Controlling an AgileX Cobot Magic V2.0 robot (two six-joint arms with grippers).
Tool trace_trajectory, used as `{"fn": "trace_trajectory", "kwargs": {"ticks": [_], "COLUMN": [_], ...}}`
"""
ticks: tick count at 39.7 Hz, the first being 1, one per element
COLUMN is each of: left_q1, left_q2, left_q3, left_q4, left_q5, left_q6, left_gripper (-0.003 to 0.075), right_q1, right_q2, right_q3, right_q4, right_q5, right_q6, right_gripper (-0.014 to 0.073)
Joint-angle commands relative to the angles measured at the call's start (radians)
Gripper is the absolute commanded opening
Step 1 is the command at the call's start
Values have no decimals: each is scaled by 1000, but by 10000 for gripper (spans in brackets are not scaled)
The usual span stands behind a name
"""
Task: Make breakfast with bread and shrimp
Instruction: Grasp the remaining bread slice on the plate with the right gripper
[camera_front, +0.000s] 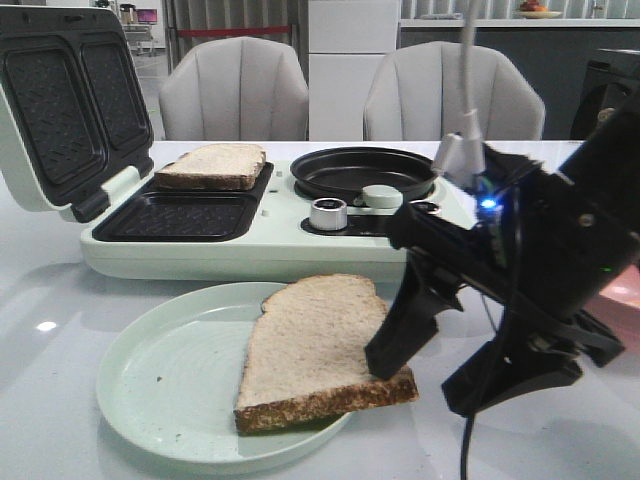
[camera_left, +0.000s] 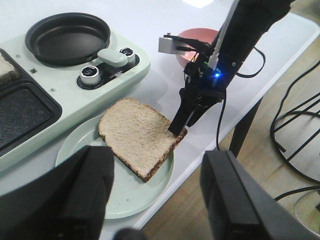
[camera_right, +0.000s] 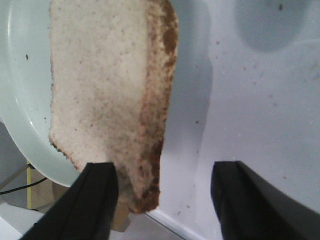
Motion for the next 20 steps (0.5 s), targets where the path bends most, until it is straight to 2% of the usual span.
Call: {"fn": "trace_trajectory", "kwargs": {"ticks": [1, 5, 8, 20], "left_q1": [-6, -6, -6, -6], "left_q2": [-3, -3, -3, -3], "left_q3": [-29, -29, -29, -29], "left_q4": [1, 1, 1, 1], "left_q5": [-83, -83, -83, -83], "left_q6": [-1, -1, -1, -1], "left_gripper": [438, 438, 438, 438], "right_q1": [2, 2, 2, 2], "right_q2": [4, 29, 33, 31], "right_q3": [-61, -87, -94, -94], "right_q4": [38, 38, 39, 40], "right_q5": [59, 86, 101, 120], "right_q6": [-18, -25, -25, -25], "right_gripper": [518, 514, 479, 161]}}
